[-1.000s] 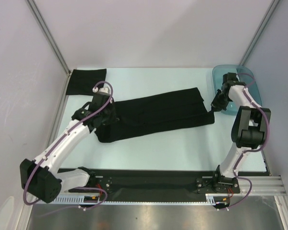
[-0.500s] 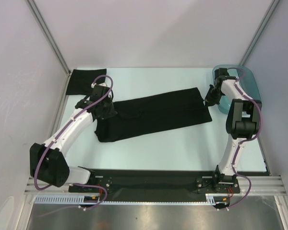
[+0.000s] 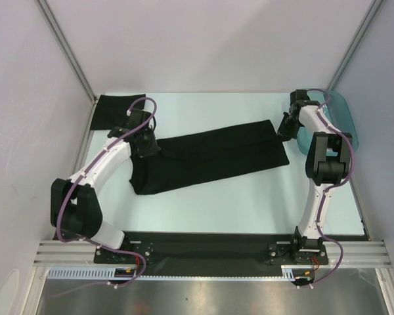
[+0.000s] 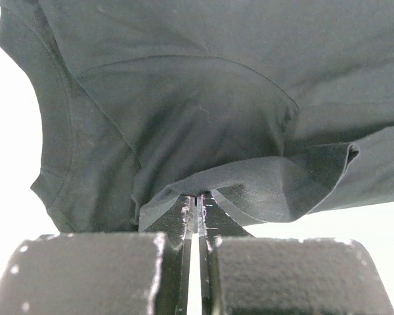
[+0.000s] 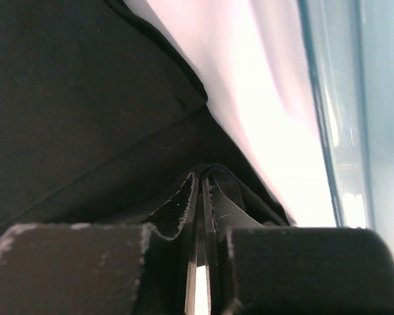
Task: Fold and stack the t-shirts
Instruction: Fold the tshirt
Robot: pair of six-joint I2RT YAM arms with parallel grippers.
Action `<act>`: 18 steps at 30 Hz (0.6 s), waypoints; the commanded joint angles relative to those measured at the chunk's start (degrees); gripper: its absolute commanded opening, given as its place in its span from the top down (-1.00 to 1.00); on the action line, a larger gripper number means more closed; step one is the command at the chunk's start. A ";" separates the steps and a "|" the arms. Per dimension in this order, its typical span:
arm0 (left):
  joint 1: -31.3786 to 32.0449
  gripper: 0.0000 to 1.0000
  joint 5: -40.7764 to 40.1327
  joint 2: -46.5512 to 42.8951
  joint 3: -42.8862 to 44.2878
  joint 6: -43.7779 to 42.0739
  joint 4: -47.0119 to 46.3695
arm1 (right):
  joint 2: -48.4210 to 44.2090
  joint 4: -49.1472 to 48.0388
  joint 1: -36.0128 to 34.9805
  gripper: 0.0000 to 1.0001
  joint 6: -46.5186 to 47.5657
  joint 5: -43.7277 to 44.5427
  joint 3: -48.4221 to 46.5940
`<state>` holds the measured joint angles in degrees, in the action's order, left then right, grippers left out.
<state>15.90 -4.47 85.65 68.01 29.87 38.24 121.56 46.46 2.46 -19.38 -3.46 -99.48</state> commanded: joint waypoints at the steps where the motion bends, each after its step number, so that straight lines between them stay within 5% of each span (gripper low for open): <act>1: -1.57 0.99 0.16 1.10 3.36 -1.57 -0.80 | 1.75 0.04 -0.26 0.86 1.01 0.56 -3.26; 11: -2.89 0.99 0.87 4.53 5.29 -2.01 -1.24 | 5.26 0.21 -0.26 0.88 1.01 0.39 -6.86; 18: -3.33 0.99 0.34 7.87 6.61 -2.01 -1.24 | 7.29 0.56 -0.26 0.62 1.36 0.56 -8.97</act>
<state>13.41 -4.08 92.68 71.55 29.36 38.09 127.83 47.07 2.33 -19.18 -3.44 -105.27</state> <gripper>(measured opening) 0.010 0.171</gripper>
